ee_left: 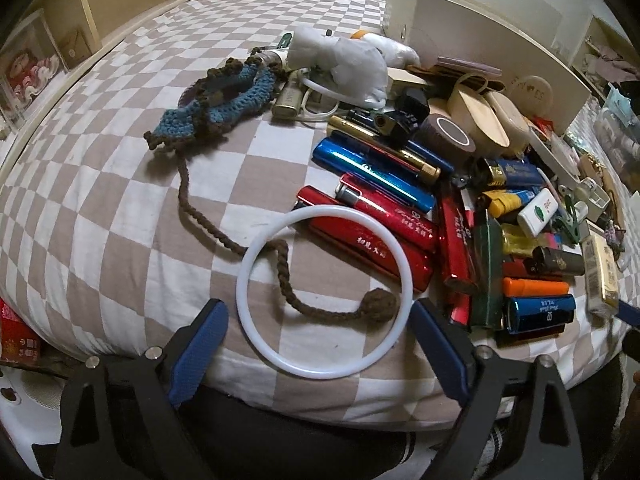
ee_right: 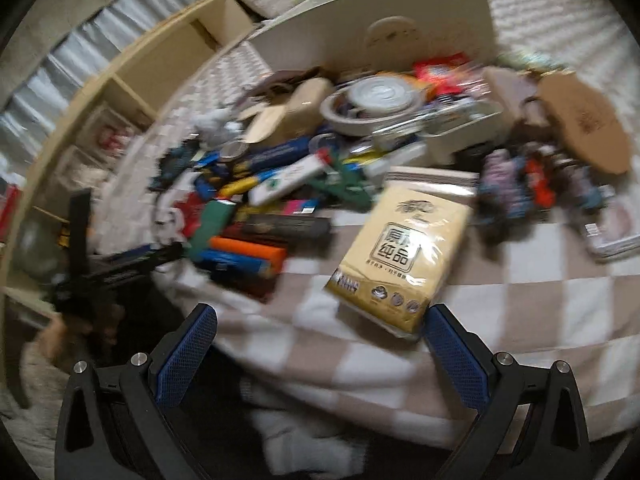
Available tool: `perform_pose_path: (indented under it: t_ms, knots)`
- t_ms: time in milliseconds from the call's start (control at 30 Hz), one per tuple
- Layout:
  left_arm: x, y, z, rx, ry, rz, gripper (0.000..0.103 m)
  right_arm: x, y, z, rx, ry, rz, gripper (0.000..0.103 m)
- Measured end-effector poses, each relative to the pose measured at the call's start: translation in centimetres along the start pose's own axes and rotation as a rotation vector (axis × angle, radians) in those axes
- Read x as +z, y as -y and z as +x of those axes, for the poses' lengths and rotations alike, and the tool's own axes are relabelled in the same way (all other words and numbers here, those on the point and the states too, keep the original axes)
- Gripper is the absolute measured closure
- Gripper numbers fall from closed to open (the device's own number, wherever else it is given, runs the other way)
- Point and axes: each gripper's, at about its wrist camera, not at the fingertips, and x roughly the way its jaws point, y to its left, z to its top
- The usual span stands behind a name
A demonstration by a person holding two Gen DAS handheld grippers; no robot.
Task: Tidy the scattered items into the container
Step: 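Move the right gripper to the tan tissue pack while the left gripper approaches the white ring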
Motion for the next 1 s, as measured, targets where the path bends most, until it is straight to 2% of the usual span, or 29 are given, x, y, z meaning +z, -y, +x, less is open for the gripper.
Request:
perform_pose_path:
  t_ms: [100, 200, 300, 400, 667, 800, 867, 933, 1000]
  knots:
    - [0.0, -0.2, 0.0, -0.003, 0.003, -0.005, 0.013, 0.1, -1.2, 0.5, 0.102, -0.023, -0.008, 0.000]
    - [-0.2, -0.5, 0.2, -0.009, 0.006, -0.013, 0.014, 0.3, -2.1, 0.2, 0.124, -0.017, -0.055, 0.000]
    - [0.1, -0.6, 0.1, -0.013, 0.007, -0.016, 0.014, 1.1, -1.3, -0.6, -0.004, 0.038, -0.093, 0.000]
    - [0.2, -0.7, 0.0, -0.005, 0.007, -0.009, 0.014, 1.9, 0.3, -0.8, -0.083, 0.049, -0.091, 0.000]
    - [-0.2, 0.5, -0.1, 0.024, 0.006, 0.016, 0.014, 2.1, -0.3, 2.0, -0.173, -0.018, -0.262, 0.000]
    - [0.0, 0.6, 0.1, 0.034, 0.003, 0.022, 0.014, 1.9, -0.9, 3.3, -0.254, -0.021, -0.334, 0.000]
    - [0.1, 0.6, 0.2, 0.036, 0.003, 0.022, 0.014, 1.9, -0.8, 3.4, -0.265, -0.022, -0.338, 0.019]
    - [0.1, 0.6, 0.2, 0.036, 0.004, 0.021, 0.014, 1.9, -0.6, 3.3, -0.285, -0.016, -0.328, 0.026]
    - [0.4, 0.5, 0.4, 0.035, 0.006, 0.014, 0.014, 1.9, -0.3, 3.0, -0.276, -0.011, -0.312, 0.027]
